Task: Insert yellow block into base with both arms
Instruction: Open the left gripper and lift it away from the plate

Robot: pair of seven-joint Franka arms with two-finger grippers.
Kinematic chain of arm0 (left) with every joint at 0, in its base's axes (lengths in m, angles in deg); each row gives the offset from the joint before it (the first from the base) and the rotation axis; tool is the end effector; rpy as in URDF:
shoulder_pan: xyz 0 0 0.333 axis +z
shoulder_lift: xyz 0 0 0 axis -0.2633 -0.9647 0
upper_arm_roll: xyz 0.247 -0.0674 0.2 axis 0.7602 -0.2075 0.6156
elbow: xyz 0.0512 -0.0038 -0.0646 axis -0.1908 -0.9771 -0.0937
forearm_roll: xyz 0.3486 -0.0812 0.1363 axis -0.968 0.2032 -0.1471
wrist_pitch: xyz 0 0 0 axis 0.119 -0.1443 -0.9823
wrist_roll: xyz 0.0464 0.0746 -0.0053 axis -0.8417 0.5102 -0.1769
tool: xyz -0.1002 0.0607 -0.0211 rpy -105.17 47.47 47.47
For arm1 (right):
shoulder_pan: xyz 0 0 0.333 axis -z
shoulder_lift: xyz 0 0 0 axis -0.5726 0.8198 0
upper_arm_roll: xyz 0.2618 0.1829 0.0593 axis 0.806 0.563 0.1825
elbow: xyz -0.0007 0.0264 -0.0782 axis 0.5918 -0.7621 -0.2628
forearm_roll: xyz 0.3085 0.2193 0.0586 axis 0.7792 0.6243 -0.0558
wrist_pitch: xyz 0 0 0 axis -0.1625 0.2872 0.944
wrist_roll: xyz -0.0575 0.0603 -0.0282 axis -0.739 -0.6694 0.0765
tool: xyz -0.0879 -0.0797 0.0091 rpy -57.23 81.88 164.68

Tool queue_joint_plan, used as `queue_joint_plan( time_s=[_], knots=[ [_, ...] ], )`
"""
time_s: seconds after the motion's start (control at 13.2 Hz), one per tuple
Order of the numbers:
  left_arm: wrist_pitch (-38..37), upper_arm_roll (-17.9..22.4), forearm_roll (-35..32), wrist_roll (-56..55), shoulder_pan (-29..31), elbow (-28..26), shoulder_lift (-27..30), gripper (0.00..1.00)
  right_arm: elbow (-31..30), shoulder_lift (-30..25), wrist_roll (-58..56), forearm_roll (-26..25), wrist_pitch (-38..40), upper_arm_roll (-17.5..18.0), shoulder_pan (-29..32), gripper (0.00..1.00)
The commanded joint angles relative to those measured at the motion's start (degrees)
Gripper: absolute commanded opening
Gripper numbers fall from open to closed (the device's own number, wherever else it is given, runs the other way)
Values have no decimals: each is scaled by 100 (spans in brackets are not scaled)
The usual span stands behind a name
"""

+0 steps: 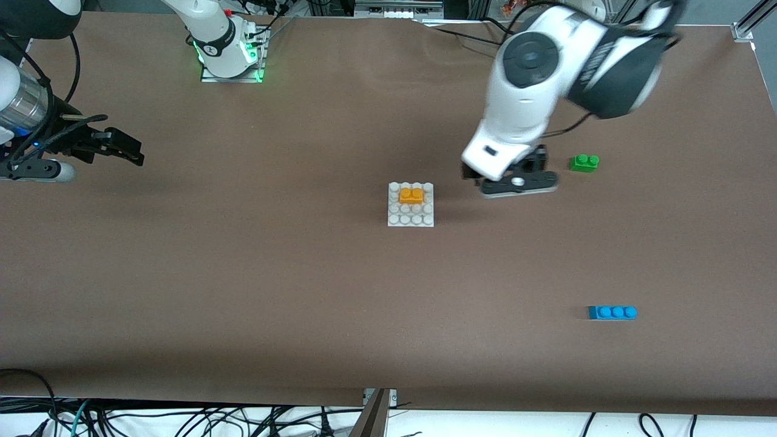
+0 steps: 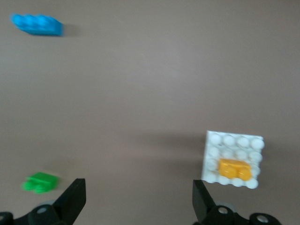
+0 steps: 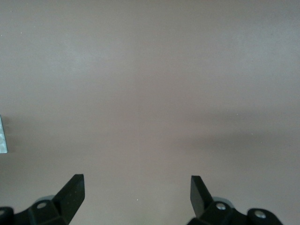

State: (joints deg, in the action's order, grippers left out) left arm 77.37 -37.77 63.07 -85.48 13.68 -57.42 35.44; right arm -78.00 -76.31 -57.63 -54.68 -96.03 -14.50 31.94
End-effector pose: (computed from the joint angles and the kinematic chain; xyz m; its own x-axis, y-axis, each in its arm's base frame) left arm 0.5580 -0.2789 0.5057 0.9938 0.1112 0.0054 0.1109 -0.9847 -0.1347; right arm 0.5606 0.0410 0.5764 0.9973 -0.0489 -0.0546 -0.0496 -0.9987 -0.0129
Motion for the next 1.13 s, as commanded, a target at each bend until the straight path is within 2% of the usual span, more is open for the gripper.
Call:
queue_joint_plan(
  time_s=[0.0, 0.15, 0.23, 0.38, 0.45, 0.53, 0.6, 0.68, 0.83, 1.06],
  knots=[
    [-374, -44, 178, 668, 639, 668, -93, 100, 81, 8, 37, -26, 43, 40, 45, 100],
    [-401, -35, 395, 1449, 1158, 810, -76, 100, 81, 8, 37, -26, 43, 40, 54, 100],
    [-401, 217, 728, 1844, 1152, 793, 107, 100, 81, 8, 37, -26, 43, 40, 45, 100],
    [-375, 1077, 1597, 2547, 1039, 513, 415, 100, 81, 8, 37, -26, 43, 40, 54, 100],
    [-340, 1751, 1741, 3013, 611, 294, 634, 100, 81, 8, 37, -26, 43, 40, 54, 100],
    [-331, 2593, 1725, 3296, 33, 109, 810, 100, 81, 8, 37, -26, 43, 40, 54, 100],
    [-278, 2906, 1768, 3420, -112, -6, 873, 100, 81, 8, 37, -26, 43, 40, 54, 100],
    [-60, 2909, 1716, 3483, 8, -207, 987, 100, 81, 8, 37, -26, 43, 40, 54, 100],
    [545, 2796, 1323, 3475, 97, -1066, 1548, 100, 81, 8, 37, -26, 43, 40, 54, 100],
    [680, 2664, 1355, 3300, 167, -1579, 1989, 100, 81, 8, 37, -26, 43, 40, 54, 100]
  ],
)
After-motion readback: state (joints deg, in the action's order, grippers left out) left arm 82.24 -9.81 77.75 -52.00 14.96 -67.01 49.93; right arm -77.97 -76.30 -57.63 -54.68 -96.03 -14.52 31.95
